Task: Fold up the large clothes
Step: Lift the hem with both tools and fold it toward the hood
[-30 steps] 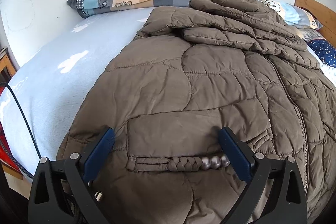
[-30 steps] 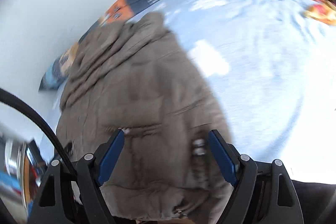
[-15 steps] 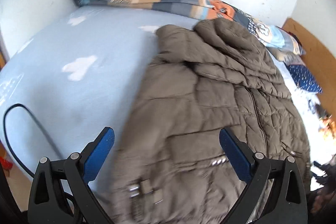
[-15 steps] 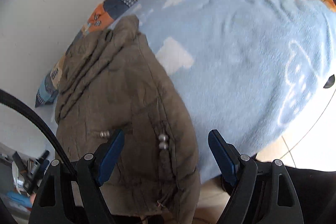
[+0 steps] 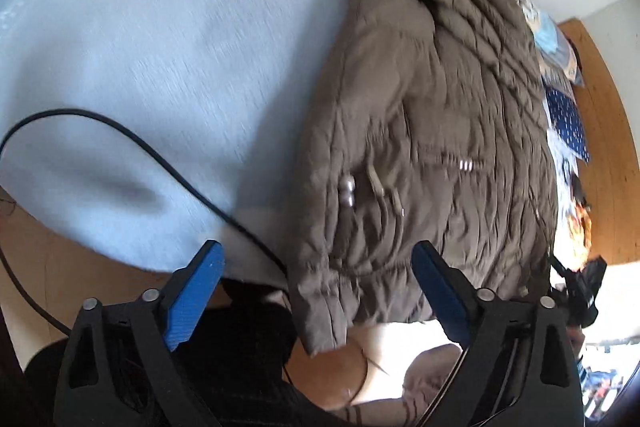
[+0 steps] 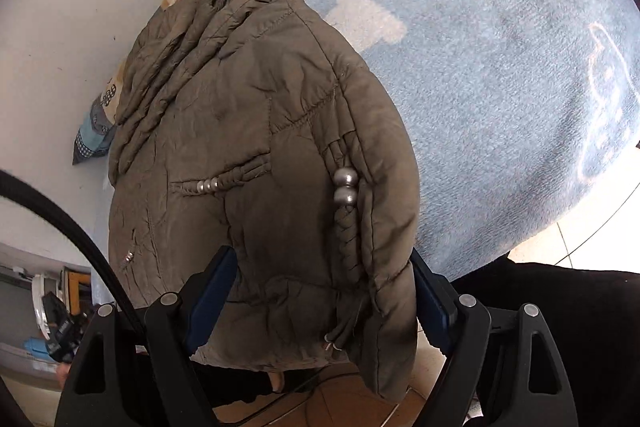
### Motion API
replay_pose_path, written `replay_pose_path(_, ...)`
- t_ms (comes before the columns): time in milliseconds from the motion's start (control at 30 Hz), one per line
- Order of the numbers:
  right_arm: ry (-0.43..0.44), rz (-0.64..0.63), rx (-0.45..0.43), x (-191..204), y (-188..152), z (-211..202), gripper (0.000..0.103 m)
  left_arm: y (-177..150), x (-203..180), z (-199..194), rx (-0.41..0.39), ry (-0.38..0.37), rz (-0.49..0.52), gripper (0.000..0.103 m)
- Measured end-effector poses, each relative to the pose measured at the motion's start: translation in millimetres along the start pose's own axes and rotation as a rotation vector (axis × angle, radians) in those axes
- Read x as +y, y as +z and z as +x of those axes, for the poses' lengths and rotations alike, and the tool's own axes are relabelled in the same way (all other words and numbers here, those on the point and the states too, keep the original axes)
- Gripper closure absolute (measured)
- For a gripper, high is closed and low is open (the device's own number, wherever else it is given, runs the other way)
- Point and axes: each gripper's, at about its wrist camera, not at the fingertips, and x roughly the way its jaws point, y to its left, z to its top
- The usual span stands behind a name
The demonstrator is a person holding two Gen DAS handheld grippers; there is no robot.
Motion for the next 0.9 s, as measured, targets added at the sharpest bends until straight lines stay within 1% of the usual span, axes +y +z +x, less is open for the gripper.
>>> replay_pose_path(33, -0.002, 0.001, 0.001, -0.2, 0.2, 0.7, 0.016, 0.2, -2.0, 3.3, 0.014, -0.004, 0.011, 0.032)
replay_pose_path(67, -0.003, 0.002, 0.002, -0.9, 0.2, 1.3, 0.016, 0.5, -2.9, 7.5, 0.033, -0.011, 0.014, 0.036)
replay_pose_path(100, -0.001, 0.003, 0.002, -0.9, 0.1, 1.8, 0.016, 0.3, -5.2, 12.7, 0.054, -0.017, 0.021, 0.042)
replay_pose_path(133, 0.0, 0.003, 0.002, -1.6, 0.5, 2.0, 0.016, -0.2, -7.0, 17.6, 0.068, -0.016, 0.035, 0.052)
replay_pose_path(233, 0.006, 0.01, 0.001, -1.5, 1.6, 1.8, 0.016, -0.1, -15.2, 27.4, 0.073, 0.025, 0.076, 0.053)
replay_pose_path(400, 0.007, 0.01, -0.004, -3.1, -0.2, -0.9, 0.016, 6.7, -21.5, 36.6, 0.076, 0.017, 0.09, 0.053)
replay_pose_path(500, 0.001, 0.011, -0.001, -4.5, -0.1, 0.2, 0.016, 8.7, -30.6, 45.3, 0.075, 0.032, 0.13, 0.053)
replay_pose_path(567, -0.009, 0.006, 0.004, -3.1, 0.5, 1.9, 0.017, 10.2, -32.4, 49.4, 0.071, 0.051, 0.135, 0.053)
replay_pose_path(633, -0.024, 0.001, 0.01, -1.1, 0.2, 4.0, 0.031, 13.2, -34.7, 53.6, 0.074, 0.064, 0.123, 0.052)
replay_pose_path(700, -0.059, -0.002, 0.022, -1.1, -0.3, 6.6, 0.067, 12.8, -35.1, 52.5, 0.07, 0.077, 0.119, 0.049)
replay_pose_path(767, -0.068, 0.011, 0.025, -4.1, -0.2, 6.2, 0.075, 12.6, -33.0, 51.5, 0.063, 0.109, 0.106, 0.041)
replay_pose_path(800, -0.068, 0.014, 0.026, -5.2, -0.2, 5.4, 0.075, 12.3, -27.7, 50.8, 0.063, 0.126, 0.094, 0.029)
replay_pose_path(833, -0.071, 0.012, 0.027, -5.5, -0.5, 5.3, 0.075, 13.0, -23.7, 51.8, 0.063, 0.146, 0.077, 0.025)
replay_pose_path(867, -0.081, 0.008, 0.028, -5.8, -0.9, 5.9, 0.075, 14.5, -20.7, 54.2, 0.068, 0.141, 0.06, 0.025)
replay_pose_path(900, -0.088, 0.008, 0.029, -7.1, -0.9, 6.2, 0.073, 15.1, -20.6, 55.0, 0.073, 0.132, 0.063, 0.026)
